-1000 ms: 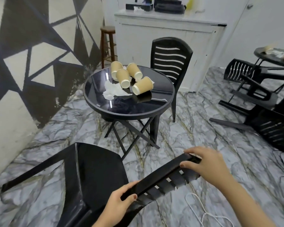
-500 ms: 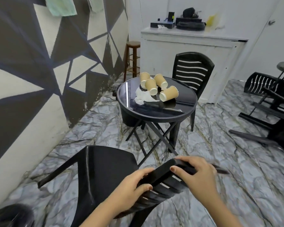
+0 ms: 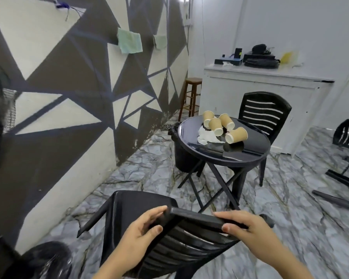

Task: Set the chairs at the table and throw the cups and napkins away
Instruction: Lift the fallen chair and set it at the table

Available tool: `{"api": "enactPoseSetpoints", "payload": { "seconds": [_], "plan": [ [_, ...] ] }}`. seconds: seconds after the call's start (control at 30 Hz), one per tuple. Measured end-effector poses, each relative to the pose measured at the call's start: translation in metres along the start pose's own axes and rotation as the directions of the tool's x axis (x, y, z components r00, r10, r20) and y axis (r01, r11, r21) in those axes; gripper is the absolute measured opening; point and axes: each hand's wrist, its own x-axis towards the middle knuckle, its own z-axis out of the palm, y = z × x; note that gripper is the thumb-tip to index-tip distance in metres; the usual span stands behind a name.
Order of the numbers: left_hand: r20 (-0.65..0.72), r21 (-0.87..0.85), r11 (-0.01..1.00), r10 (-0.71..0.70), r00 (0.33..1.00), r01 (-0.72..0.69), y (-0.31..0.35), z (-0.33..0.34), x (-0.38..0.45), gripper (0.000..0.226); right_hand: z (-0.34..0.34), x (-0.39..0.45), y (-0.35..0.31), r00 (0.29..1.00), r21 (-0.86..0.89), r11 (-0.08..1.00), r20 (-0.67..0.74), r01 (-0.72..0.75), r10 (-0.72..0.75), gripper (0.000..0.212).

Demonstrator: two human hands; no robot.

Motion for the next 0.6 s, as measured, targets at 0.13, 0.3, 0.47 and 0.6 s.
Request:
{"api": "enactPoseSetpoints", "payload": {
  "seconds": [0.13, 0.3, 0.47, 0.6],
  "plan": [
    [-0.071, 0.023, 1.0, -0.005, 0.997, 0.007, 0.007, -0.04, -0.025, 0.04, 0.015, -0.004, -0.007, 0.999, 0.04, 0.999, 0.051, -0.006, 0.004, 0.04],
    [-0.127, 0.099, 0.995, 0.018, 0.992, -0.005, 0.016, -0.063, -0.051, 0.042, 0.037, 0.0, -0.015, 0.996, 0.053, 0.998, 0.085, 0.027, -0.031, 0.032],
    [-0.374, 0.064, 0.997, 0.055, 0.926, -0.033, 0.001, -0.081, -0.077, 0.043, 0.049, 0.008, -0.003, 0.995, 0.055, 0.998, 0.102, 0.017, -0.023, 0.022],
    [-0.526, 0.045, 0.998, 0.054, 0.849, -0.036, -0.011, -0.101, -0.093, 0.041, 0.05, 0.022, 0.019, 0.993, 0.119, 0.992, 0.117, -0.035, 0.021, 0.02]
  ]
}}
